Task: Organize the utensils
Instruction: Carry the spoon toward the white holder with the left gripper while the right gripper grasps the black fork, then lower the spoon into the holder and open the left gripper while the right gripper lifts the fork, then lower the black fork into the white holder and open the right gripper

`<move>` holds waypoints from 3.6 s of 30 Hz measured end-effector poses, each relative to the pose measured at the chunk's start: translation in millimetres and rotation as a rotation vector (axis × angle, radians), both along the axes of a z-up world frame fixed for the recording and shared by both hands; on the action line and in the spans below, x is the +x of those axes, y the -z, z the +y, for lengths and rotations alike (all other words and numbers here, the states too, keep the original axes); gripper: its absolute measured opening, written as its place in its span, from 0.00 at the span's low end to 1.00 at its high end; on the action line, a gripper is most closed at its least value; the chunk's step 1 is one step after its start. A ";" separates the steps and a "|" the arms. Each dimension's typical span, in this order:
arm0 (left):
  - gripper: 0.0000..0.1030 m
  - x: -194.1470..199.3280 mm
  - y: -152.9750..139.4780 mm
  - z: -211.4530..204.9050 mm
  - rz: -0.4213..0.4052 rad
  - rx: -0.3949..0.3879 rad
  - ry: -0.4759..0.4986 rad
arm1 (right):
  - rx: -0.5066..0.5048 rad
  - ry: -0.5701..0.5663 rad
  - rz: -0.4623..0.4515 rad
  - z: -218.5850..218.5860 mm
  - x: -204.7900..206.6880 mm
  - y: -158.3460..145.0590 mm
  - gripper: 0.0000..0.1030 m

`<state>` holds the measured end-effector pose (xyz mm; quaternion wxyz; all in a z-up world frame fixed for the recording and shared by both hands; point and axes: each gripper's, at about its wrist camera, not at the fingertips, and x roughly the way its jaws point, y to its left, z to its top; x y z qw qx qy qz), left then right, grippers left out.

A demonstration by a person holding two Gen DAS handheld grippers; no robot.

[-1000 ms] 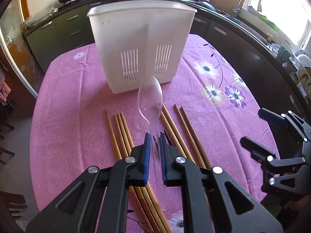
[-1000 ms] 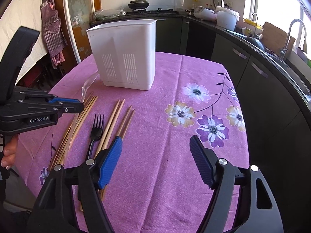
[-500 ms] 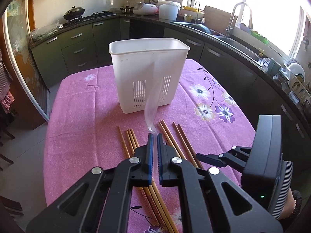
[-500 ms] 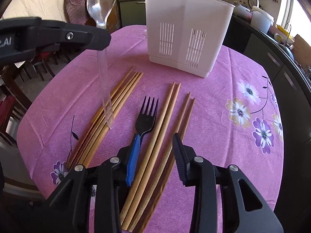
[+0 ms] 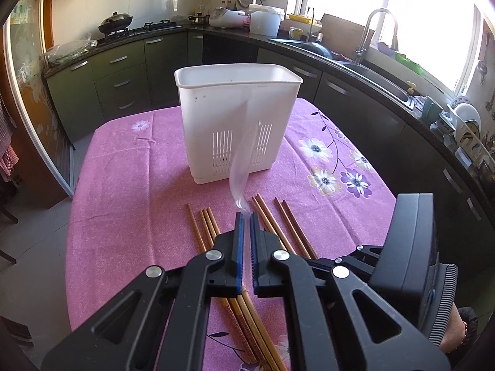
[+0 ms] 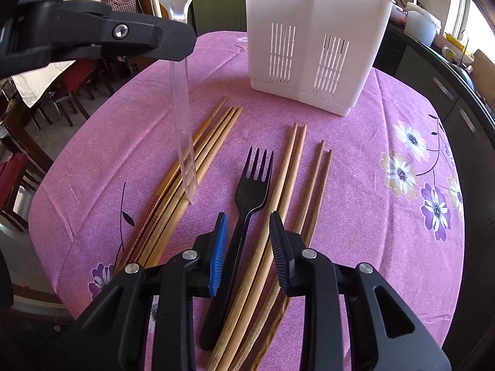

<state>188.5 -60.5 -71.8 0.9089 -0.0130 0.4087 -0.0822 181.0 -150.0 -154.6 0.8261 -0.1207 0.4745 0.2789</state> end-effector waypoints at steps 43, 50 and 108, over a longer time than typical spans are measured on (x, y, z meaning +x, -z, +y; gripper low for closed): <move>0.04 -26.4 -38.6 14.2 -0.144 0.012 0.007 | -0.051 0.000 0.035 28.6 11.0 16.6 0.11; 0.04 -26.6 -44.2 19.3 -0.153 0.008 -0.001 | 0.022 0.012 0.007 17.5 8.7 5.6 0.09; 0.23 62.3 -72.8 31.0 -0.170 0.041 -0.015 | 0.376 0.244 -0.469 -5.2 195.0 -178.3 0.09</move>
